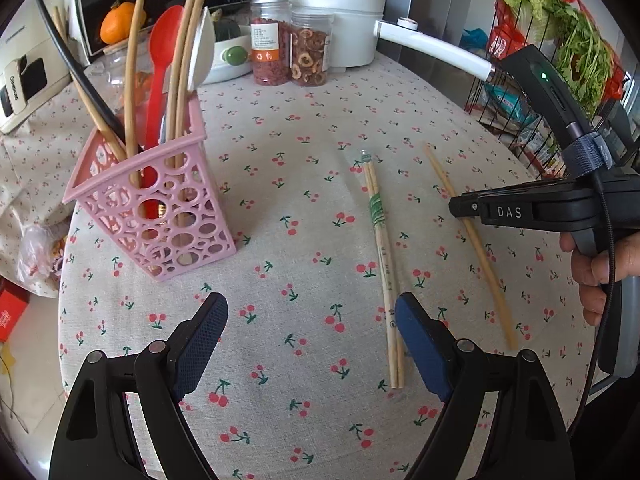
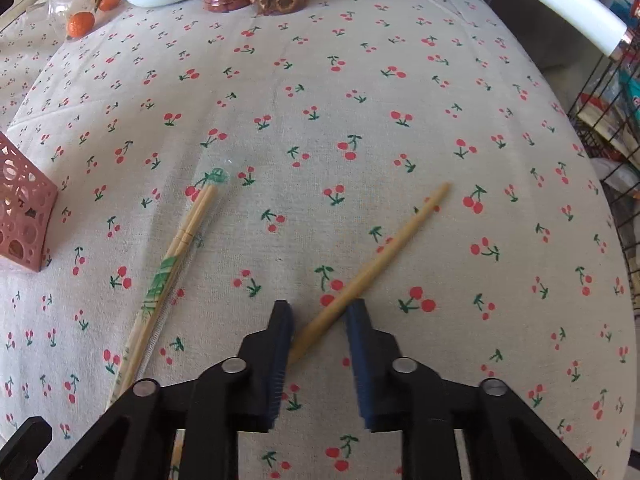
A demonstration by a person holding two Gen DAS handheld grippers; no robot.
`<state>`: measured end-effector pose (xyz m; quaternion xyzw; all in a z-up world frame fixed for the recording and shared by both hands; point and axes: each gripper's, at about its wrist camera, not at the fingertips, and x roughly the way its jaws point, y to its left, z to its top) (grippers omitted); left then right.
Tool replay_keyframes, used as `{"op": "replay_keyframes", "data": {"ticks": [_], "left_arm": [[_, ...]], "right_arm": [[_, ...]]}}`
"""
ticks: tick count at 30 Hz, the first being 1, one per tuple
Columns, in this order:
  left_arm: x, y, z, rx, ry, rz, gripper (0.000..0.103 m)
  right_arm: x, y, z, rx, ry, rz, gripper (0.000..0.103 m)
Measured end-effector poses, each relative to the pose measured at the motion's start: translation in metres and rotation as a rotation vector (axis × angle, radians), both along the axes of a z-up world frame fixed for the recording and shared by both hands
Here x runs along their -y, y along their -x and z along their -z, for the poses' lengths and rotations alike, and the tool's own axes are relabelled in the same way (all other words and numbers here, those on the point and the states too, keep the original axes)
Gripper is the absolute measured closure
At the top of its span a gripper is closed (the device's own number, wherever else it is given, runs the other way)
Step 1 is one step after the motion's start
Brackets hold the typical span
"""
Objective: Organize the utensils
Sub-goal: 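Close the left gripper on the green-labelled chopstick pair while the right grasps a loose bamboo chopstick, then drop the green-labelled pair into the basket with the left gripper while the right carries its chopstick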
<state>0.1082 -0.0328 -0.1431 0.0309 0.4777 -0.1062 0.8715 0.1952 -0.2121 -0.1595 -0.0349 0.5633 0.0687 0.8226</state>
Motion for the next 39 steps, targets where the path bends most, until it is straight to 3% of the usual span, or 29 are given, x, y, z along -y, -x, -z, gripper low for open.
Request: {"op": "replay_keyframes", "data": {"ticks": [2,6,10,15,20,24,30,32,39], "left_arm": [[0.009,-0.003,-0.001,-0.001,-0.004,0.001,0.015],[0.028,-0.012,0.0,-0.029,-0.004,0.015,0.018],[0.046,-0.025,0.003,-0.065,-0.011,0.039,0.042],[0.062,-0.042,0.008,-0.092,-0.025,0.068,0.052],[0.068,-0.071,0.015,-0.143,0.0,0.062,0.074],[0.078,-0.093,0.024,-0.199,0.012,0.047,0.078],[0.085,-0.105,0.025,-0.214,-0.02,0.034,0.085],[0.085,-0.107,0.025,-0.22,-0.03,0.038,0.093],[0.073,-0.091,0.011,-0.196,-0.003,0.047,0.094]], "right_arm": [[0.009,0.003,-0.001,-0.018,-0.019,0.008,0.098],[0.03,0.009,-0.003,-0.044,-0.05,0.047,0.098],[0.052,0.014,-0.015,-0.032,-0.099,0.083,0.098],[0.079,0.019,-0.028,-0.029,-0.165,0.133,0.098],[0.093,0.018,-0.034,-0.028,-0.2,0.151,0.098],[0.096,0.014,-0.04,-0.02,-0.229,0.154,0.098],[0.093,0.012,-0.043,-0.017,-0.246,0.144,0.098],[0.093,0.013,-0.044,-0.015,-0.249,0.144,0.098],[0.094,0.014,-0.048,0.002,-0.247,0.154,0.098]]}}
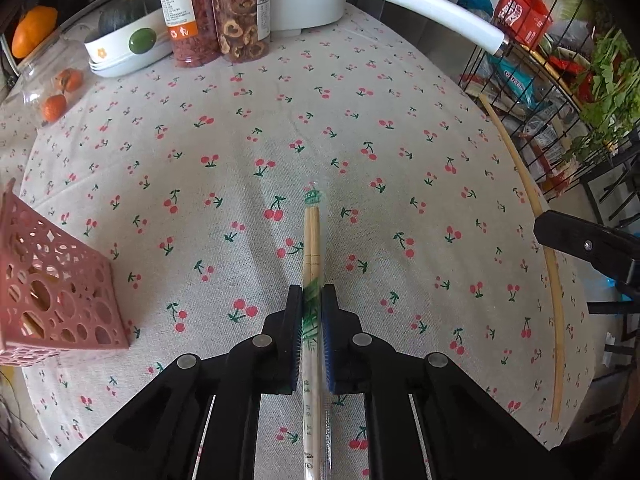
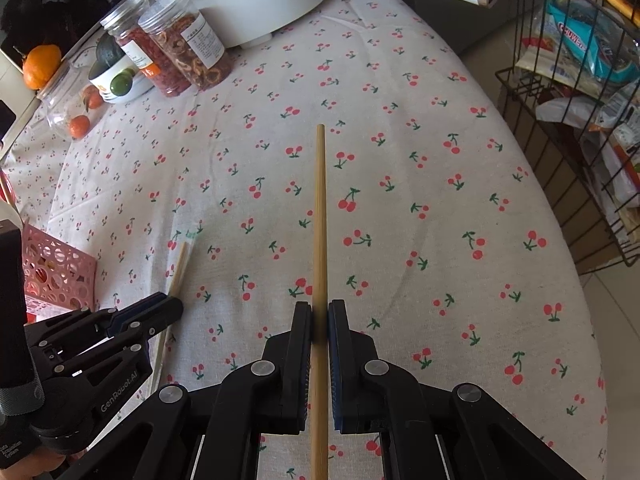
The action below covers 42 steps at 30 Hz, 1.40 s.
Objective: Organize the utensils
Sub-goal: 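Drop the green-labelled pair into the basket with the left gripper while the right carries its chopstick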
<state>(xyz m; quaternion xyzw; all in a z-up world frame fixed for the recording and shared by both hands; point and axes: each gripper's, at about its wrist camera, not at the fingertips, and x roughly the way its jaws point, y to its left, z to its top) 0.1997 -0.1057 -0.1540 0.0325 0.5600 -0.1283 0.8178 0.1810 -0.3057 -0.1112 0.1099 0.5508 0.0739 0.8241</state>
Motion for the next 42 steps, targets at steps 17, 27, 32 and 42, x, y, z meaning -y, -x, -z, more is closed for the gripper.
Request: {"op": "replay_keyframes", "data": {"ticks": [17,27,32,42], "left_arm": [[-0.071,0.103,-0.132,0.383,0.186,0.023,0.098],[-0.14,0.126,-0.207,0.703,0.27,-0.144,0.098],[-0.167,0.107,-0.205,0.817,0.251,-0.249,0.098],[-0.167,0.06,-0.158,0.908,0.098,-0.282,0.098]], "right_arm": [[-0.031,0.041,-0.067,0.241,-0.07,0.009,0.098],[-0.048,0.063,-0.095,0.367,-0.055,0.017,0.098],[-0.06,0.061,-0.093,0.376,-0.023,-0.001,0.098],[-0.068,0.06,-0.085,0.357,-0.002,-0.014,0.098]]}}
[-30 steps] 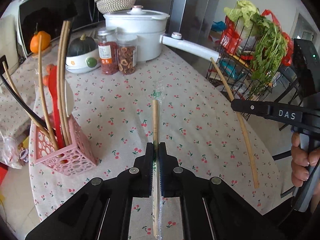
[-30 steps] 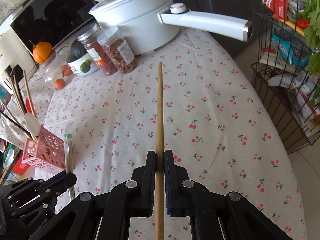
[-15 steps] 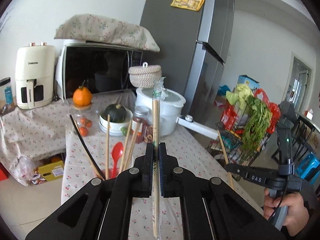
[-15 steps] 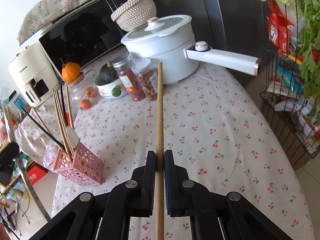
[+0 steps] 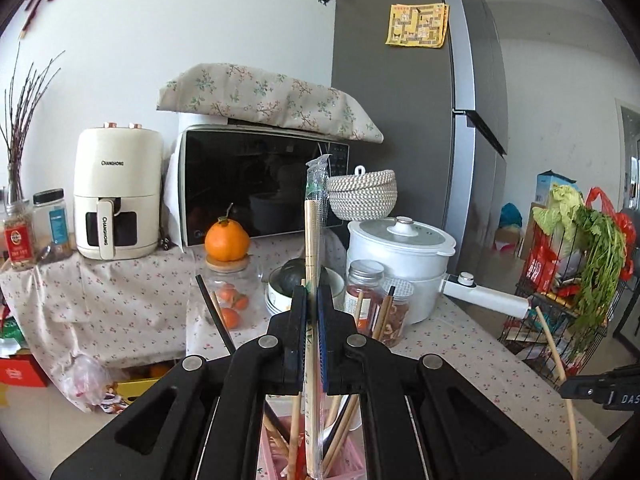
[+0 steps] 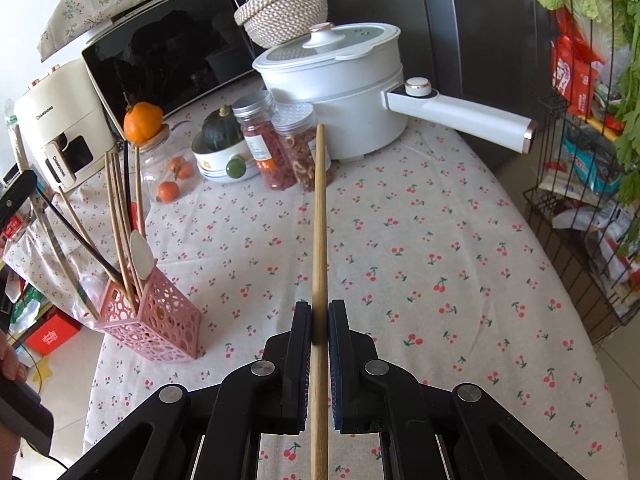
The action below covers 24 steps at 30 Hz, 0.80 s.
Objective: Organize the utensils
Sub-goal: 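Drop the green-labelled pair into the basket with the left gripper while the right carries its chopstick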
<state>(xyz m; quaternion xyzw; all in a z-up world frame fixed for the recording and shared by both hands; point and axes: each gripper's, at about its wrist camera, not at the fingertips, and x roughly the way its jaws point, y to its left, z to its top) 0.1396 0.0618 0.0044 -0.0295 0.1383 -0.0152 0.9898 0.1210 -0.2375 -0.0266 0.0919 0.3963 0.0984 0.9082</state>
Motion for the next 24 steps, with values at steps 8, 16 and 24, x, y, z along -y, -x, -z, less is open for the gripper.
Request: {"op": "replay_keyframes", "data": {"ticks": [8,16,24], "left_arm": [[-0.005,-0.014,0.024,-0.055,-0.017,-0.022,0.098],[-0.014,-0.011,0.039,-0.215,0.044,0.03,0.092],[-0.028,0.018,0.029,-0.346,0.082,0.067,0.046]], "right_arm": [[-0.007,-0.002,-0.001,0.022,0.014,0.008,0.098],[-0.018,-0.001,-0.007,0.08,-0.005,0.021,0.098],[-0.034,0.0,-0.018,0.16,-0.058,0.042,0.098]]}}
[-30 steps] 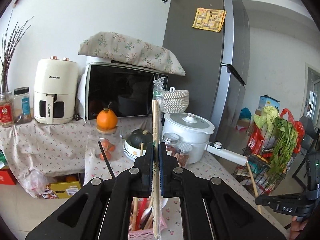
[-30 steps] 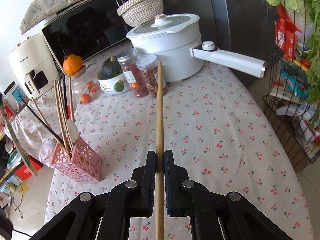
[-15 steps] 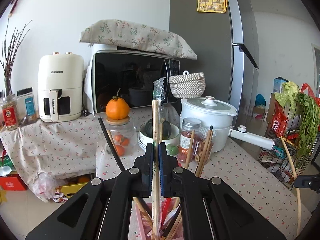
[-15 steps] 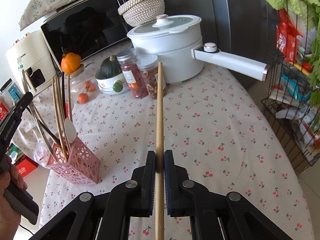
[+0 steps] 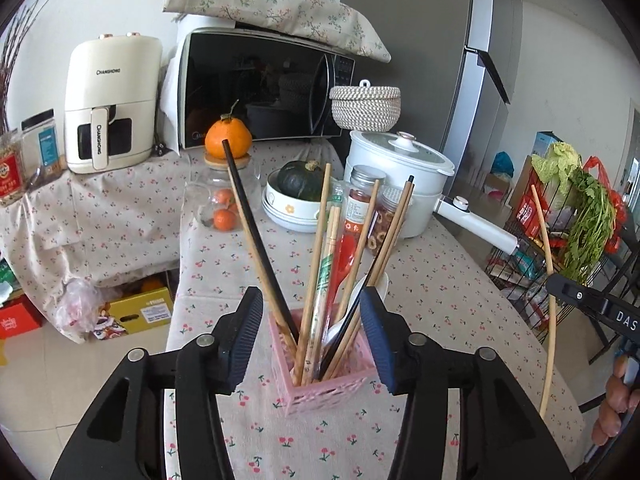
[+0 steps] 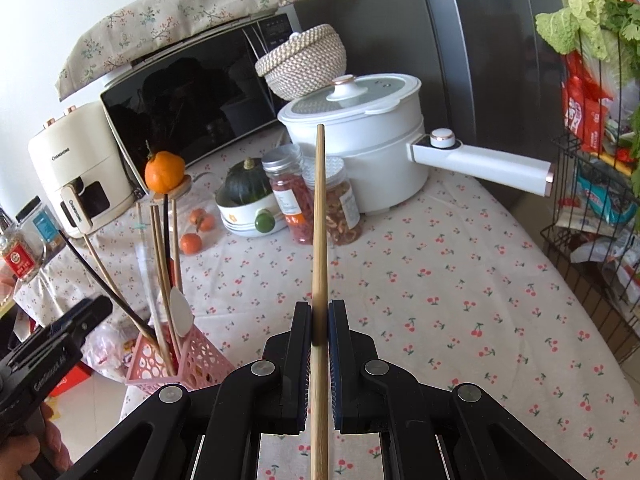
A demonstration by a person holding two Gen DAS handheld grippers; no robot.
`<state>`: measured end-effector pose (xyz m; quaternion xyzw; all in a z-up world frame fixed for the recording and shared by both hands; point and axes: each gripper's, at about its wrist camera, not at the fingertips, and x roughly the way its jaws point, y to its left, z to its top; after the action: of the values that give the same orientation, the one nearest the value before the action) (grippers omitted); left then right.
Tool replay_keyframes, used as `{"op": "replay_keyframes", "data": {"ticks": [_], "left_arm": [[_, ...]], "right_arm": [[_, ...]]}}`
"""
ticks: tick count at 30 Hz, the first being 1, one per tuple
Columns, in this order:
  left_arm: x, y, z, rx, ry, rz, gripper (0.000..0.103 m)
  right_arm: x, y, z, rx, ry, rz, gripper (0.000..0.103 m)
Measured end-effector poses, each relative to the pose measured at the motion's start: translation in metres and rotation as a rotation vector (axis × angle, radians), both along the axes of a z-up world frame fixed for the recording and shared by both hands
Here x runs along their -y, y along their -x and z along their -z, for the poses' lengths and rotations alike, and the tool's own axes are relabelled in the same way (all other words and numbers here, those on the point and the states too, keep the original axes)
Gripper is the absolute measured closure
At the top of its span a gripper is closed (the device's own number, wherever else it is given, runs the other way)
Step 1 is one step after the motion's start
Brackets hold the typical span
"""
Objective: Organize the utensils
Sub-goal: 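Drop the green-labelled pair into the basket with the left gripper while the right carries its chopstick, then lower the bamboo chopstick into the basket and open the right gripper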
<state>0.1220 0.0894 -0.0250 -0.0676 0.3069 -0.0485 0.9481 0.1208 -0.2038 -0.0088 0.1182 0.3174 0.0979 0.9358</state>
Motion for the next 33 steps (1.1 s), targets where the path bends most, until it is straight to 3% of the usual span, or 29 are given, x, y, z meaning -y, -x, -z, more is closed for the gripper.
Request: {"op": "replay_keyframes", "data": {"ticks": [8,14,19,28,33], "left_arm": [[-0.034,0.02,0.003,-0.221,0.029,-0.041,0.022],[-0.048,0.027,0.005,-0.293,-0.026,-0.028,0.021],[-0.058,0.028,0.007,-0.34,-0.12,-0.034,0.016],[-0.081,0.019,0.028,-0.442,-0.101,-0.034,0.015],[-0.082,0.016,0.031,-0.455,-0.119,-0.031,0.015]], "right_arm": [[-0.032,0.006,-0.01,0.068,-0.037,-0.018,0.098],[-0.071,0.008,-0.02,0.152,-0.034,-0.032,0.098],[-0.102,0.001,-0.027,0.242,-0.062,-0.02,0.098],[-0.143,-0.018,-0.013,0.347,-0.128,0.074,0.098],[-0.167,-0.027,-0.005,0.412,-0.081,0.106,0.098]]}}
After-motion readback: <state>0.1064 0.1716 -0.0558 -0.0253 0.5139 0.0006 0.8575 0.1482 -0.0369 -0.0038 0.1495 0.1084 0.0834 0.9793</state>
